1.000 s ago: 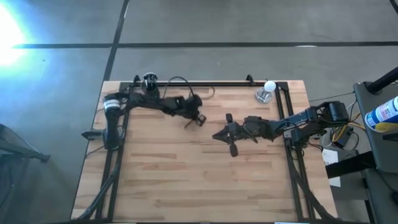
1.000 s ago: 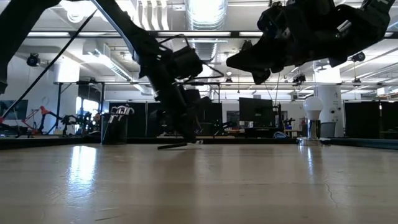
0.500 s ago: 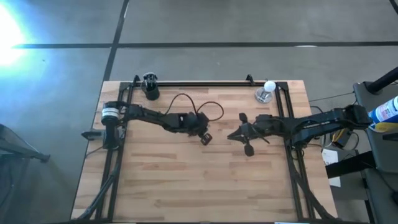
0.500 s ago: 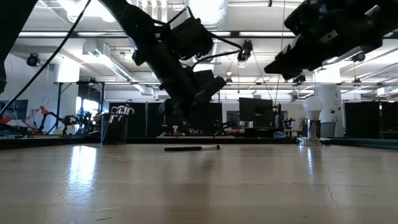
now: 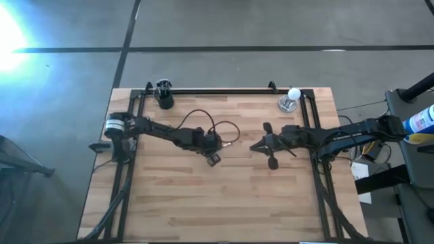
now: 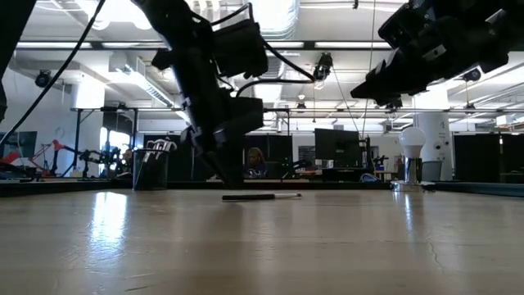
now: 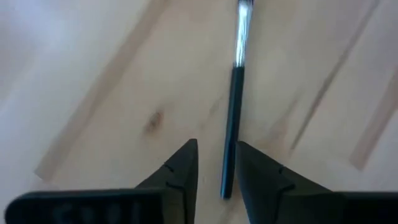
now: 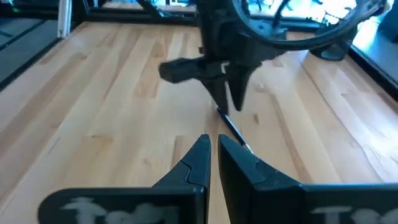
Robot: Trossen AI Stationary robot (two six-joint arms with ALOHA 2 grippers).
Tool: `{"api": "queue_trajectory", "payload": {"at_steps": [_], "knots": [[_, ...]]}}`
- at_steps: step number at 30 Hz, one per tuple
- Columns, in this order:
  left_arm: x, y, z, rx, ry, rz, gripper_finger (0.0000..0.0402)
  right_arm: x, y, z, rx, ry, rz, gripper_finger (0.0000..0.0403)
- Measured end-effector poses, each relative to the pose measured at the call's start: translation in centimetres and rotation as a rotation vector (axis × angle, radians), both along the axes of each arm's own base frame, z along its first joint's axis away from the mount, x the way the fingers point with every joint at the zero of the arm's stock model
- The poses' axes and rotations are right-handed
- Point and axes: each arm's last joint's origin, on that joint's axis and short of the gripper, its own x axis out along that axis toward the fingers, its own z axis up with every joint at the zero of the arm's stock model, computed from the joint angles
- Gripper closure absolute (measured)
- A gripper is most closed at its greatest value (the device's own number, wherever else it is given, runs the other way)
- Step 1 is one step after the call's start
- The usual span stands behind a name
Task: Put items in baskets/containers
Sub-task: Put the eyeshadow brush into the pen holder
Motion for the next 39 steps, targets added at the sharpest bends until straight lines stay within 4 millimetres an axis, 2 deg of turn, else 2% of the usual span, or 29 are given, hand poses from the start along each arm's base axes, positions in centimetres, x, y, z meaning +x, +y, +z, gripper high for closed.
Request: {"api": "queue_trajectory", "payload": {"at_steps": [7,13,18,24,31,34,39], "knots": [[-1.1,-0.9,-1.7,0.003,0.049,-0.025,0.0300,1.0,-0.1,-0.7,-0.004,0.005,-0.003,0.0362],[-1.8,-0.9,-2.9,0.022,0.000,-0.046,0.0300,2.6,-1.7,-2.6,-0.028,0.098,-0.026,0.0315],[-2.1,-0.8,-3.0,0.044,-0.008,-0.072,0.0300,4.3,-3.2,-3.8,0.025,0.165,0.100,0.0276],[-2.0,-0.5,-3.4,0.124,-0.117,-0.078,0.0303,5.2,-3.7,-4.3,0.029,0.224,0.104,0.0249],[-1.7,1.1,-4.1,0.171,-0.298,-0.032,0.0337,4.2,-3.6,-2.6,0.037,0.215,0.096,0.0267],[-1.2,1.4,-3.6,0.192,-0.372,-0.035,0.0362,3.6,-3.4,-1.8,0.035,0.207,0.097,0.0288],[-1.1,1.9,-4.6,0.214,-0.334,-0.029,0.0397,3.1,-3.3,-1.4,0.042,0.215,0.093,0.0326]]}}
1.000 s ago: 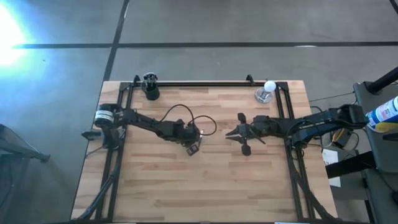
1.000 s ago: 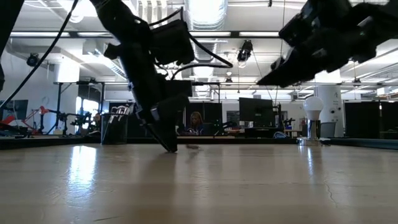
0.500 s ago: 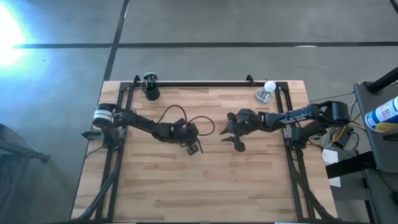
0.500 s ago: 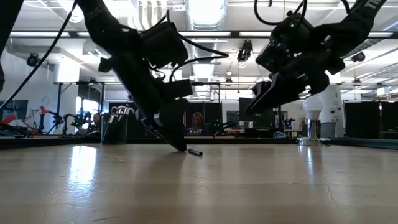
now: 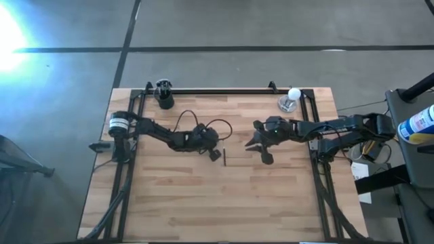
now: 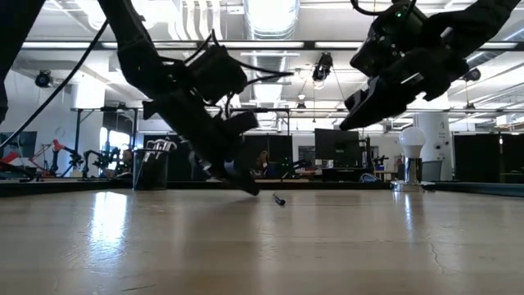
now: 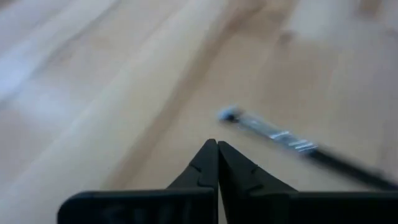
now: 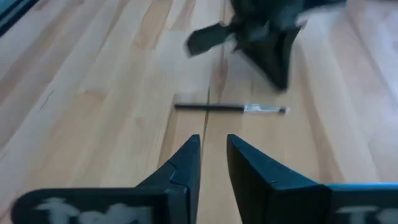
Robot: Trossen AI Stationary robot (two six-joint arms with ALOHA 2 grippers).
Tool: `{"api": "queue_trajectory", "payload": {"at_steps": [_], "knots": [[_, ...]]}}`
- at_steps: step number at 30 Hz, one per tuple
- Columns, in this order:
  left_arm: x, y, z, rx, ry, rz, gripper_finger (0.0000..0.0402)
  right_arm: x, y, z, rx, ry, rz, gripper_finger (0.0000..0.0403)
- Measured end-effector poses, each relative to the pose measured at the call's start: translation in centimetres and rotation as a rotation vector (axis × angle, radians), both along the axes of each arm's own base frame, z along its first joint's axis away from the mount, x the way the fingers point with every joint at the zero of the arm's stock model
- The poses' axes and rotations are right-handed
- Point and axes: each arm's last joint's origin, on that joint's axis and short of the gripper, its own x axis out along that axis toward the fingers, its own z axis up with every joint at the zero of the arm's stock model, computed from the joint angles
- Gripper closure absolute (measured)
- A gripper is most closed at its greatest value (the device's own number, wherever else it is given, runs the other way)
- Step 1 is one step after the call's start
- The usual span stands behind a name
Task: Put items in baskets/containers
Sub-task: Put the eyeshadow brush into the pen holder
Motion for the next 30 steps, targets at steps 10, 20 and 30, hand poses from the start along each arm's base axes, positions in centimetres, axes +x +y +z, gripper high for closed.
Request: {"api": "queue_trajectory", "payload": {"at_steps": [10,20,30], "knots": [[1.5,0.0,-0.4,-0.017,-0.158,-0.008,0.0401,-0.5,0.1,0.2,0.013,0.012,-0.011,0.0371],[3.2,-0.9,-0.4,0.040,-0.132,-0.085,0.0401,0.0,-0.1,-0.2,-0.021,0.011,-0.026,0.0362],[-2.6,-5.4,4.8,0.077,-0.252,-0.087,0.0401,5.0,-1.2,-0.7,-0.104,0.113,0.060,0.0285]]}}
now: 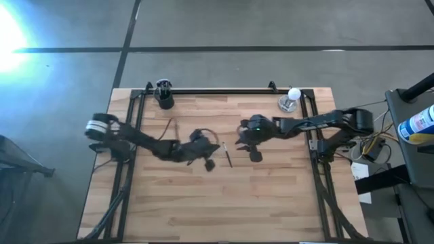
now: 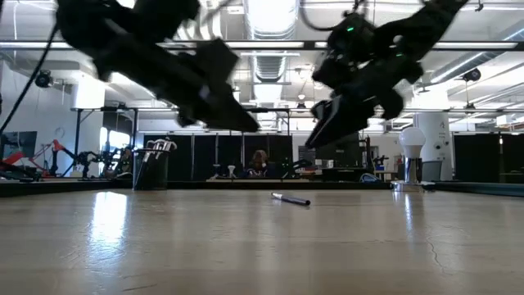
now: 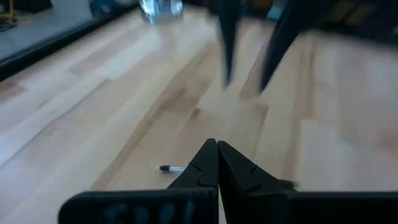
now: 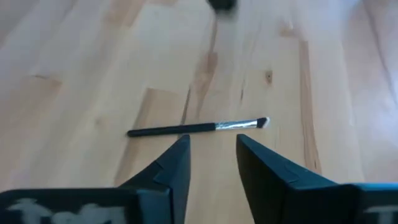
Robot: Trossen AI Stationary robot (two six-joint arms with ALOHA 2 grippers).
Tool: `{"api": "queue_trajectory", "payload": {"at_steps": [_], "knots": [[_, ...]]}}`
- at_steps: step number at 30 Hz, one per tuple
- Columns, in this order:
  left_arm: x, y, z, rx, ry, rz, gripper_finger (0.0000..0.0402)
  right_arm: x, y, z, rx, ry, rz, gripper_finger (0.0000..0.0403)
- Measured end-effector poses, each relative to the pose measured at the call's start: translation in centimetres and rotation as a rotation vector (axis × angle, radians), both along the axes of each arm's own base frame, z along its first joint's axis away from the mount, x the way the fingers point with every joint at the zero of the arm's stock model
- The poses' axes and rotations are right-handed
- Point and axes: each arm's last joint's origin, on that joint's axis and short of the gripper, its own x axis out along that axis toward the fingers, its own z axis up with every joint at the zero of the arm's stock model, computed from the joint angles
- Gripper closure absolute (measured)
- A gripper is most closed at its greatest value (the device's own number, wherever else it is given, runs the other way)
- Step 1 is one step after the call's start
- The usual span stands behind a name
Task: Put items in baskets/containers
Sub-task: Put the eyeshadow brush into the pen holder
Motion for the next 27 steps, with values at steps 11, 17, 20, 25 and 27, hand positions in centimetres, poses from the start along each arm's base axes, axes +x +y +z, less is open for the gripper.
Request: {"api": "queue_trajectory", "payload": {"at_steps": [11,17,20,25,27], "knots": [[-8.1,-1.9,-3.0,-0.162,-0.160,0.226,0.0401,7.3,-2.2,-2.3,0.195,0.263,-0.448,0.0237],[-8.7,-1.6,-3.5,-0.149,-0.160,0.258,0.0401,10.1,-2.5,-3.3,0.294,0.300,-0.585,0.0250],[-8.7,-1.6,-3.5,-0.152,-0.167,0.258,0.0401,11.0,-2.7,-4.2,0.311,0.335,-0.635,0.0261],[-8.7,-1.6,-3.5,-0.163,-0.169,0.261,0.0401,12.0,-2.4,-4.5,0.242,0.410,-0.704,0.0287],[-8.7,-1.6,-3.6,-0.169,-0.167,0.260,0.0401,12.3,-2.0,-4.4,0.200,0.423,-0.723,0.0304]]}}
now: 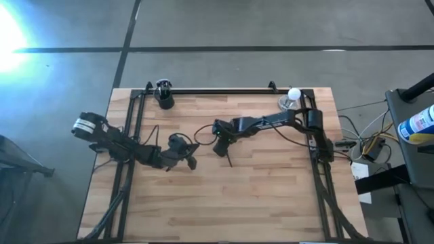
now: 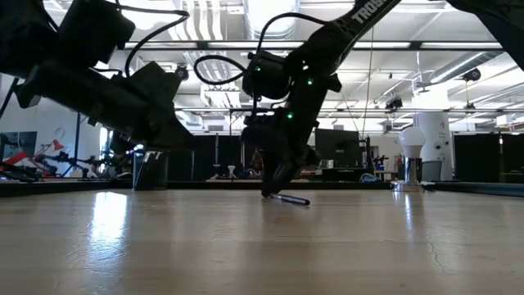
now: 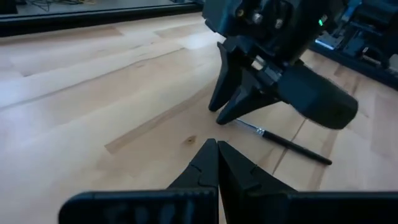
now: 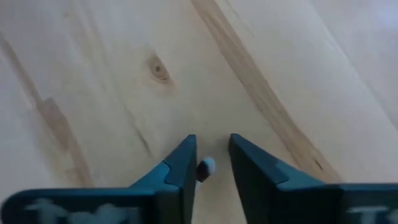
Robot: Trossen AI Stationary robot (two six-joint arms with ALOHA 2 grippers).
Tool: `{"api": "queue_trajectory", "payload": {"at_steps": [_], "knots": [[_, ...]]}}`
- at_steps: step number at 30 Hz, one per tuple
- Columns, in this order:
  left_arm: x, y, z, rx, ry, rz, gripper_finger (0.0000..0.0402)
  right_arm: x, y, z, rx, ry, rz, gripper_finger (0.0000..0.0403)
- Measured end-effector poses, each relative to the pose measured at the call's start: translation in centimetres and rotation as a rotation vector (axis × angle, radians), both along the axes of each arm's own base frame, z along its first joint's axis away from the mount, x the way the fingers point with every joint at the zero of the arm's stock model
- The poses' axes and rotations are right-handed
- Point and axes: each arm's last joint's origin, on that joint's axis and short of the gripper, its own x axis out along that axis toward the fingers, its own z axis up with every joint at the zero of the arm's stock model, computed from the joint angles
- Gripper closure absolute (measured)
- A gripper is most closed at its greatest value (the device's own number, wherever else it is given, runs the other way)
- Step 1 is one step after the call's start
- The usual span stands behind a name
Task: Put items in baskets/containers
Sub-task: Put the eyeshadow brush into the pen holder
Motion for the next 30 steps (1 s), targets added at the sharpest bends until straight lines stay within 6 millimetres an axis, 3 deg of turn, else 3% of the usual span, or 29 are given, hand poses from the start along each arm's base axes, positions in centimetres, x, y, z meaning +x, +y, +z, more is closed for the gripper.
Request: {"api": "queue_trajectory", "payload": {"at_steps": [8,14,22,26,30], "knots": [[0.0,0.0,0.0,-0.022,-0.010,0.008,0.0401,-0.4,0.6,0.3,-0.015,0.041,-0.008,0.0388],[0.0,0.0,0.0,-0.030,-0.015,0.011,0.0402,-1.3,0.9,0.8,-0.026,0.060,0.030,0.0394],[0.0,0.0,0.0,-0.028,-0.014,0.011,0.0402,-4.7,1.3,3.9,-0.050,0.003,0.009,0.0394],[0.0,0.0,0.0,-0.017,-0.006,0.006,0.0402,-6.3,2.0,4.9,-0.132,0.016,0.240,0.0389],[0.0,0.0,-0.1,-0.023,-0.001,-0.012,0.0402,-7.1,2.2,4.7,-0.137,0.021,0.510,0.0361]]}}
